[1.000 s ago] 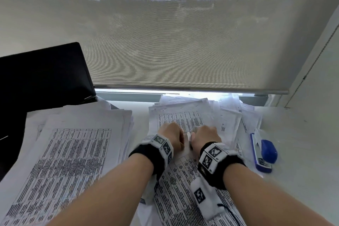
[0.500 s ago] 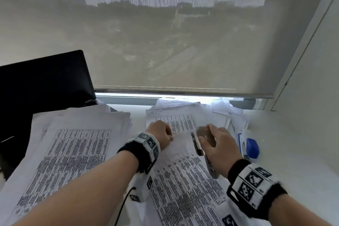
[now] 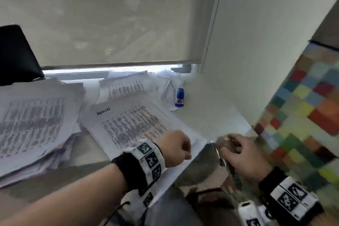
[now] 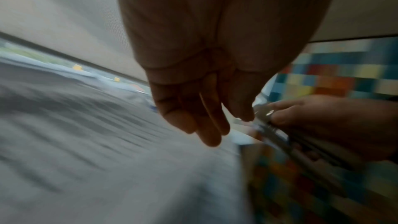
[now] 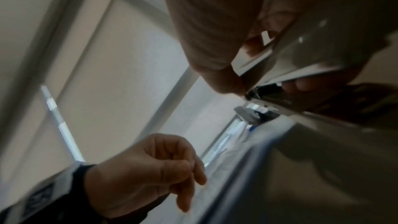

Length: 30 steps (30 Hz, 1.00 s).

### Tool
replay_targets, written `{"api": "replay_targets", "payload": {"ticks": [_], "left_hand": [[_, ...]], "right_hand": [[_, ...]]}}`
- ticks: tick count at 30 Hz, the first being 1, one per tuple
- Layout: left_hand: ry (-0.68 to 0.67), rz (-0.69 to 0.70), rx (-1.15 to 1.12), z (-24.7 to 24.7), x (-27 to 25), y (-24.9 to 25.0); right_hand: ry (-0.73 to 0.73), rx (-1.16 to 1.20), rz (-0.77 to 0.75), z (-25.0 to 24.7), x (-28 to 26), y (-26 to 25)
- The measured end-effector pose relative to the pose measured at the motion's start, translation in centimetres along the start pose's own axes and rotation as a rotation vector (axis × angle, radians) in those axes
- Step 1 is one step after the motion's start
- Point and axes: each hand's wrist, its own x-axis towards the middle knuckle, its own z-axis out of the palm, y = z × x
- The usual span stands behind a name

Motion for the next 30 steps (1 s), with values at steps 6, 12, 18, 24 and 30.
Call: {"api": "replay_targets", "payload": {"ticks": [6,12,18,24,30], "left_hand": [[-0.154,0.076,0.104,10.9,2.8,7.5],[-0.272,-0.13,0.14,19.3,6.1,8.4],[-0.235,-0.112,0.127,21.9,8.7,6.3],[-0.223,-0.064,0.141,15.2,7.7,10.4],[-0.087,-0.085,-0.257,6.5,8.1,11.6]], "right_hand": [[-0.365,-0.296,0.401,-1.5,-5.5,10.1],[-0.398,-0.396,0.545,0.7,-6.4,16.1],[-0.319,-0.457,0.615,0.8,-5.8,19.5],[-0.269,-0.307,0.599,-0.8,-4.5,17.4],[-0.091,-0.018,0.298,-5.3,-1.3,9.0]]}}
